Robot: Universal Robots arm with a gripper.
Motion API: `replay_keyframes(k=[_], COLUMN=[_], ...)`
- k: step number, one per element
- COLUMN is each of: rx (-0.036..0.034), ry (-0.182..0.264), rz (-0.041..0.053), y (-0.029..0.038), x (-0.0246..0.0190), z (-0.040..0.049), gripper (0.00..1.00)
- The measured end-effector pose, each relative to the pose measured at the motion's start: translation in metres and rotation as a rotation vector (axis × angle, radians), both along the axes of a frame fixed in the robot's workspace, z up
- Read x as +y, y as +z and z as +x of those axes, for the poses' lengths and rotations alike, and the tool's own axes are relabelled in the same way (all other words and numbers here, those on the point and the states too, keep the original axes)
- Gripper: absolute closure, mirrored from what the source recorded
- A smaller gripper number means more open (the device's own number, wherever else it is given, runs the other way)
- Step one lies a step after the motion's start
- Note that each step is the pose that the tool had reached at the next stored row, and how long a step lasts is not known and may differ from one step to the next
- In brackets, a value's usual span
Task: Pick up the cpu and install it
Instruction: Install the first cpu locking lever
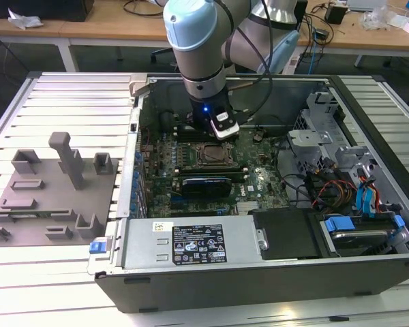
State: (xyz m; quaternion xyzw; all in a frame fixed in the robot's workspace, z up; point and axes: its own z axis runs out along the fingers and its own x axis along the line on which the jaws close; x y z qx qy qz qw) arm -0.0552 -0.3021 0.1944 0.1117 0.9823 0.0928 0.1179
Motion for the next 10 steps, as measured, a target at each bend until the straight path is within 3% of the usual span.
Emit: replay_keyframes(k=[10], rx=[0.0001], ry=[0.000], rz=[-0.0002], y=[0.0003], x=[-0.0021], z=[0.0000], gripper=[0.89])
